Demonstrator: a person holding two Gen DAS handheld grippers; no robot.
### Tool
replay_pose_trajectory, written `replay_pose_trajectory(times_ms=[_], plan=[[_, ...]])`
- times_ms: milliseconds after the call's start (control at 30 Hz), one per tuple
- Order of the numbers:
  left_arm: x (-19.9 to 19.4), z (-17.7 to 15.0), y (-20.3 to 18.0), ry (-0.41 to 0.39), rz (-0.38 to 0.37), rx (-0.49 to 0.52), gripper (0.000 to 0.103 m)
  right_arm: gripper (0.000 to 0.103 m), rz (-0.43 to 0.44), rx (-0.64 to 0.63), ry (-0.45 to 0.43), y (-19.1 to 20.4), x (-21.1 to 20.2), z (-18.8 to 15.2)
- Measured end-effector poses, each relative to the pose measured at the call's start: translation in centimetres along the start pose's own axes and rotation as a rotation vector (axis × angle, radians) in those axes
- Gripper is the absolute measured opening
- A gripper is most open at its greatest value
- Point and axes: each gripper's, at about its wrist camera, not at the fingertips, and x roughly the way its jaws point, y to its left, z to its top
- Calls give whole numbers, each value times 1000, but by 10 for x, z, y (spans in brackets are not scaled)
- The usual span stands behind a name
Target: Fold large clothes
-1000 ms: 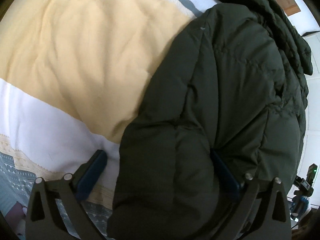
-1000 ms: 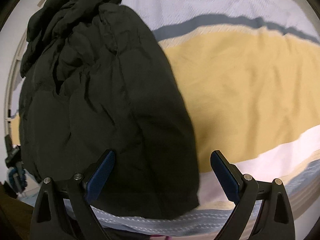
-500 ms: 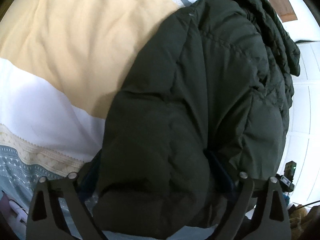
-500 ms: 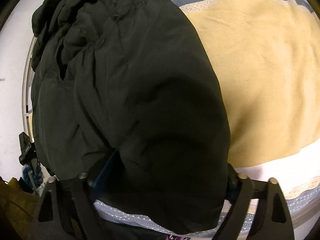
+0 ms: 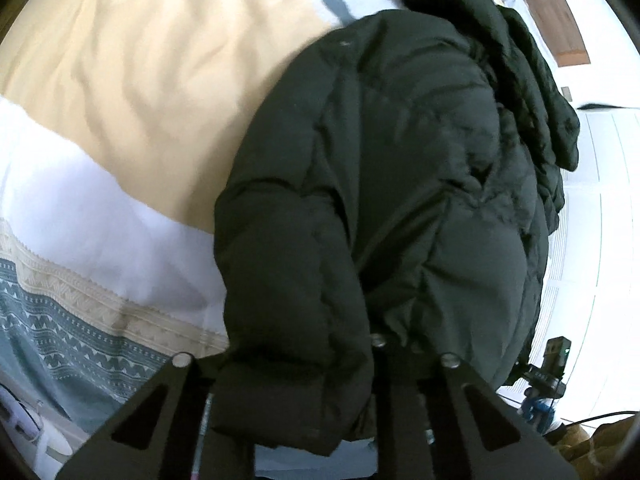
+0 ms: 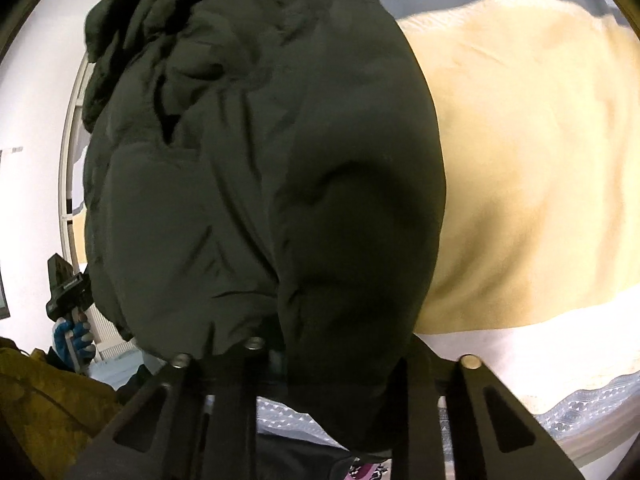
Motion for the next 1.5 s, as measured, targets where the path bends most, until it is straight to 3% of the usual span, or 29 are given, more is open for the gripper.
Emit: replay_pose_trajectory(times_ms=[267,400,500,633,867,1133,1300,1500], plan=[[-11,22,-28,-27,-31,34,9,12,-2,-14,-78,22,-31,-7],[-33,30,-31,-54,-51,46,9,11,5,-31,-120,32,-47,9],[-40,40,-54,-75,-67,59,9,11,11,-45,-162,47,-56,27],[-59,53,-64,-99,-88,82,9,11,16,-68,-216,42,-90,25],[-99,88,-99,-191,-153,126,8,10,48,-118,-347,53,-149,57],[-148,149,-152,-325,-233,184,8,10,74,-174,-490,97,-200,121],[-178,208,-190,-403,-303,201,8,10,128,-134,-589,108,-237,174],[-164,290,-230,-424,-267,228,8,9,191,-22,-647,110,-247,263]])
